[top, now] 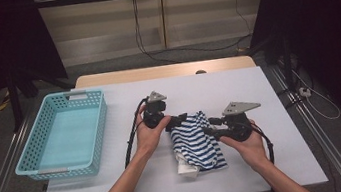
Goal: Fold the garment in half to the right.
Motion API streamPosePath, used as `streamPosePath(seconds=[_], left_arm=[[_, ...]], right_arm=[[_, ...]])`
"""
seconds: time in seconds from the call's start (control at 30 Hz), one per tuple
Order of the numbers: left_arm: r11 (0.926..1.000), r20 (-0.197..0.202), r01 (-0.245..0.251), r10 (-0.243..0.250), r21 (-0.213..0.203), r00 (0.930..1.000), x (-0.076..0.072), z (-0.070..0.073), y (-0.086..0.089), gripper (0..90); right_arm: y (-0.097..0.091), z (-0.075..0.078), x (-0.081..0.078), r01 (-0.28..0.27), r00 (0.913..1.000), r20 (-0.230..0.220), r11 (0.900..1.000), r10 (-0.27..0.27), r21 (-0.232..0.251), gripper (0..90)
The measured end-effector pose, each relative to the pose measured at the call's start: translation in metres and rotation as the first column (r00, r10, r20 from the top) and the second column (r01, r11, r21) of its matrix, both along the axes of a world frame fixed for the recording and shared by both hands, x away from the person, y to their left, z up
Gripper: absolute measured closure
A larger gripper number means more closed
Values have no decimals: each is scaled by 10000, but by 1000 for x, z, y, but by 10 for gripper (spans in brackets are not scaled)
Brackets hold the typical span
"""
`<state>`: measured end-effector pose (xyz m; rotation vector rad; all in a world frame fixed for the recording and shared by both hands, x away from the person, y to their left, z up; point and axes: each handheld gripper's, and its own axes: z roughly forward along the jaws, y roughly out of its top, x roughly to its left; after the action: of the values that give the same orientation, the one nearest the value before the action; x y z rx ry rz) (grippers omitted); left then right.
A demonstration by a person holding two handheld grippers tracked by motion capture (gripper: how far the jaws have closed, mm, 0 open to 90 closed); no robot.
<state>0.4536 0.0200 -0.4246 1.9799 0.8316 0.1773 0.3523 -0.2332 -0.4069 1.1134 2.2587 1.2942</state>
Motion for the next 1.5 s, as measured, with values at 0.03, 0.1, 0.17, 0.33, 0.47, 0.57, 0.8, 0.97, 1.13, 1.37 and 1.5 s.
streamPosePath(seconds=[0.03, 0.1, 0.17, 0.33, 0.47, 0.57, 0.8, 0.97, 1.13, 1.37, 1.5], left_arm=[[9999, 6, -88, 88, 50, 10000, -1, -1, -1, 50], [9996, -17, -65, 65, 264, 10000, -2, -3, -1, 52], [9984, 118, -99, 93, 556, 9999, -4, -3, -1, 67], [9971, 7, -65, 65, 755, 10000, -8, -7, 3, 73], [9978, -187, -206, 218, 636, 9996, -7, -11, 13, 72], [9976, -191, -321, 333, 610, 9993, -7, -11, 13, 72], [9911, -267, -642, 678, 1169, 9973, -3, -18, 20, 110], [9898, -371, -726, 777, 1228, 9963, -2, -21, 24, 135], [9858, -247, -699, 745, 1526, 9969, -3, -22, 24, 137], [9824, -408, -1004, 1081, 1575, 9933, 0, -27, 24, 153], [9766, -409, -1010, 1107, 1898, 9930, 3, -32, 25, 158]], right_arm=[[1, -1, 4, 7, 10000, -25, 10000, -7, -28, 552], [3, -2, 12, 54, 10000, -1, 9998, -54, -193, 562], [6, -1, 23, 197, 9998, -22, 9993, -198, -327, 568], [9, -5, 42, 390, 9992, -88, 9973, -396, -624, 587], [14, -11, 62, 544, 9976, -374, 9948, -578, -861, 608], [18, -14, 69, 598, 9968, -475, 9943, -642, -888, 614], [20, -29, 79, 874, 9910, -889, 9871, -998, -1339, 724], [15, -31, 80, 1148, 9867, -1020, 9865, -1270, -1170, 855], [11, -33, 79, 1307, 9856, -938, 9857, -1408, -1064, 855], [0, -40, 79, 1677, 9773, -1120, 9797, -1799, -1098, 865], [-1, -43, 79, 1648, 9780, -1089, 9790, -1780, -1200, 866]])
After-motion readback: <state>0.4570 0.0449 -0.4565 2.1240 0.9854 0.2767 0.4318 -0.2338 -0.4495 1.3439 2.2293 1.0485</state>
